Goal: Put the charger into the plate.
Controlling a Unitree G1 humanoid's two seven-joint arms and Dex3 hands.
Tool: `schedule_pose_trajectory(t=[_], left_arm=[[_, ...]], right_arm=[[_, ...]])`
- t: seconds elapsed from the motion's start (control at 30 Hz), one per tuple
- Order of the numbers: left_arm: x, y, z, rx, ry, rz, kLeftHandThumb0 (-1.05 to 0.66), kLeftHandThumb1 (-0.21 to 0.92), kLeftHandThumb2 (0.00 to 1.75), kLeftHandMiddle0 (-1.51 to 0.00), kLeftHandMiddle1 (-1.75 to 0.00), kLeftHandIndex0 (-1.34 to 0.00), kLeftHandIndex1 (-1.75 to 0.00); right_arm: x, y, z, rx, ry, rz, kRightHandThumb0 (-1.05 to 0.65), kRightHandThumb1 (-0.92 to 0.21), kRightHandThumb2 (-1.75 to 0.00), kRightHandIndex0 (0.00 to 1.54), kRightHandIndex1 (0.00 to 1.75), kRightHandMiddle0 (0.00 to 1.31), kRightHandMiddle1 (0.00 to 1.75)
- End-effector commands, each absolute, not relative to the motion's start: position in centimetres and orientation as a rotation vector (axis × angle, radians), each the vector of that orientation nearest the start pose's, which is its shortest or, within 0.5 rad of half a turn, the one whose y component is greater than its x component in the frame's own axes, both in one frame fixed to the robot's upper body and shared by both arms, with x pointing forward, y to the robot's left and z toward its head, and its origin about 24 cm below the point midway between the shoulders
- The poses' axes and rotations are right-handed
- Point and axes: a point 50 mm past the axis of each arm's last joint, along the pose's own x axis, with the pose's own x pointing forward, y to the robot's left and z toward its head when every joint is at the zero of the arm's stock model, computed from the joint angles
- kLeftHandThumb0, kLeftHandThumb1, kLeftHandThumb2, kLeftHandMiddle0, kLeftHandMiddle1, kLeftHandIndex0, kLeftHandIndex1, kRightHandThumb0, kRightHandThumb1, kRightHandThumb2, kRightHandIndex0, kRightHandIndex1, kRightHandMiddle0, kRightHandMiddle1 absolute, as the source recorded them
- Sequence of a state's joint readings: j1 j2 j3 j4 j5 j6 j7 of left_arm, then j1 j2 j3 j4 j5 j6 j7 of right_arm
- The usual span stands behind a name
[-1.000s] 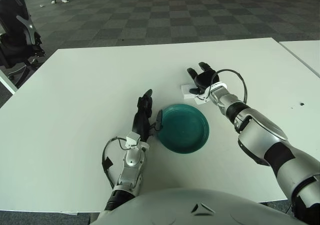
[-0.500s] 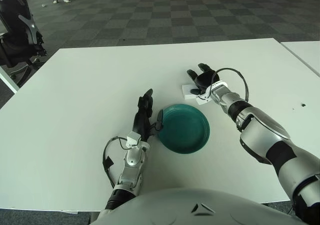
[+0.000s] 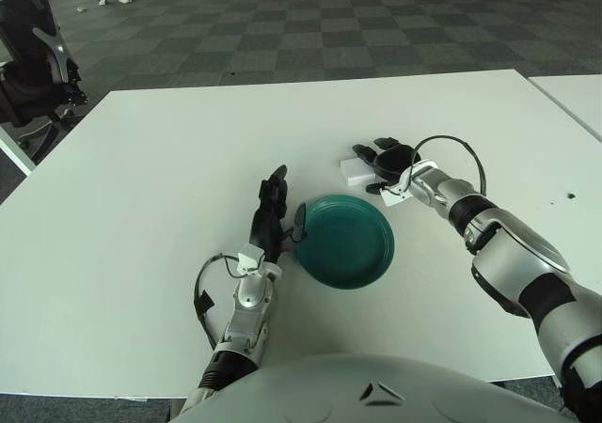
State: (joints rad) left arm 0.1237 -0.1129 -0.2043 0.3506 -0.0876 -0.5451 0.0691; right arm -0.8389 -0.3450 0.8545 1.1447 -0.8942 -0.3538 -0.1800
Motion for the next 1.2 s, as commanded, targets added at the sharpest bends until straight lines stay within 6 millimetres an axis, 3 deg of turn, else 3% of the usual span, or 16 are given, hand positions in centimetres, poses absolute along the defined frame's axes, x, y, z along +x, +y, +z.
schedule_pose_trajectory(t=[0.0, 0.43, 1.17], left_arm=[[18.4, 5.8, -4.0, -0.427, 0.122, 0.063, -0.71, 0.92, 0.78, -0.29, -0.03, 0.00, -0.64], [18.6, 5.7, -3.8, -0.416, 0.114, 0.063, -0.73, 0.92, 0.74, -0.36, -0.02, 0.00, -0.79], [18.4, 5.5, -4.0, -0.446, 0.141, 0.074, -0.74, 0.92, 0.75, -0.25, 0.00, 0.00, -0.63]], right_arm=[[34.2, -12.8, 1.0, -1.730, -0.147, 0.824, -0.93, -0.92, -0.83, 0.09, 0.02, 0.08, 0.07], [34.0, -12.5, 0.5, -1.769, -0.185, 0.814, -0.97, -0.92, -0.87, 0.11, 0.01, 0.00, 0.26], [33.4, -10.6, -0.8, -1.805, -0.171, 0.908, -0.92, -0.92, -0.87, 0.08, 0.00, 0.00, 0.13]])
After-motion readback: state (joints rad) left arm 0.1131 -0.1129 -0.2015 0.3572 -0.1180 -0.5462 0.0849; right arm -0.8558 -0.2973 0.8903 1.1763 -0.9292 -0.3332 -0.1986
